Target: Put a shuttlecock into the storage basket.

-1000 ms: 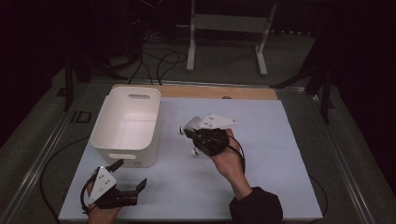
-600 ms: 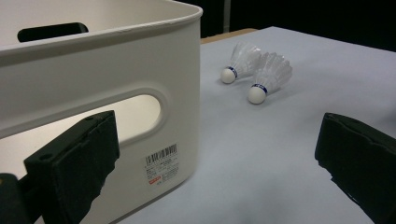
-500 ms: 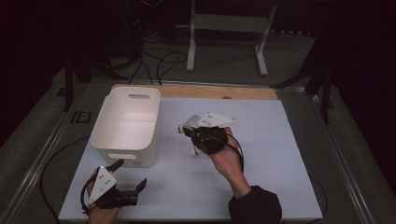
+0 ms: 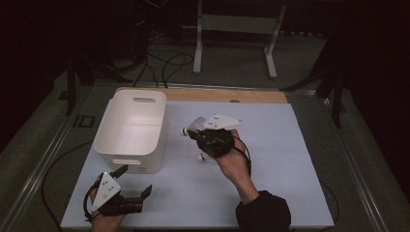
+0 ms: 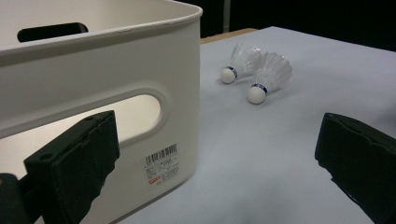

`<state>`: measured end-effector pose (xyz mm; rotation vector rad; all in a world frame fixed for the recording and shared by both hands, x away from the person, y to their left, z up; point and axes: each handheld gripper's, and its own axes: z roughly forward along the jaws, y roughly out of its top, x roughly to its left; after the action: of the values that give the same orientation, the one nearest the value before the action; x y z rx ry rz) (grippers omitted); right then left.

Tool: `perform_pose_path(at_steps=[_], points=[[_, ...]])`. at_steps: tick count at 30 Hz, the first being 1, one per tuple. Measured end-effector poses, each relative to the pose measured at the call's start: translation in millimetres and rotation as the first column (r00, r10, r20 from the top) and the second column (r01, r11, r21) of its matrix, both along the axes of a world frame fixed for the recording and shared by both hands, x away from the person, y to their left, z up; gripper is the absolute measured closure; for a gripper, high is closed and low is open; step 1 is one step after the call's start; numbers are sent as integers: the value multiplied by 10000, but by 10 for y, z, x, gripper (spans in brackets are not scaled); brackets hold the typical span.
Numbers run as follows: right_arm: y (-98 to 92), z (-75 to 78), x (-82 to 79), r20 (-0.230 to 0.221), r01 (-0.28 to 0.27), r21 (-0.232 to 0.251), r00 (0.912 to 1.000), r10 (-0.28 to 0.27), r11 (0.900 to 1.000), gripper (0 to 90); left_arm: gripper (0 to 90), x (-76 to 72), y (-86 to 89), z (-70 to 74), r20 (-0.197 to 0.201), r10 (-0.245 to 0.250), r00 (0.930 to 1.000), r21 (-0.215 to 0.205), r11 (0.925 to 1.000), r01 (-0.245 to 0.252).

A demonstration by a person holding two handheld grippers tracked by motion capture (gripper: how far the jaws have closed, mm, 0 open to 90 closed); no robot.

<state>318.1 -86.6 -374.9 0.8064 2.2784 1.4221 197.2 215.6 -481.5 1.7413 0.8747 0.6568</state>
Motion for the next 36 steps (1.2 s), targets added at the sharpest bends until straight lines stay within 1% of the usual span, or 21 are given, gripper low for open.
perform_pose_path(at_steps=[9, 12, 15, 24, 36], points=[[35, 8, 12, -50, -32, 91, 10000, 33, 10000, 865, 4, -1, 0, 0, 0, -3, 10000, -4, 10000, 3], [34, 6, 21, -38, -7, 46, 10000, 8, 10000, 865, 4, 0, 0, 0, -1, -9, 10000, -6, 10000, 9], [39, 0, 37, -48, 26, 121, 10000, -25, 9999, 865, 4, -1, 0, 1, -1, -10, 10000, 9, 10000, 10], [56, -16, 72, -91, 50, 129, 9999, -49, 9999, 865, 4, 0, 0, 0, 0, -11, 10000, 15, 10000, 11], [117, -42, 117, -25, -21, 82, 10000, 21, 10000, 863, 4, 0, -3, 0, -26, -34, 10000, 51, 10000, 34]])
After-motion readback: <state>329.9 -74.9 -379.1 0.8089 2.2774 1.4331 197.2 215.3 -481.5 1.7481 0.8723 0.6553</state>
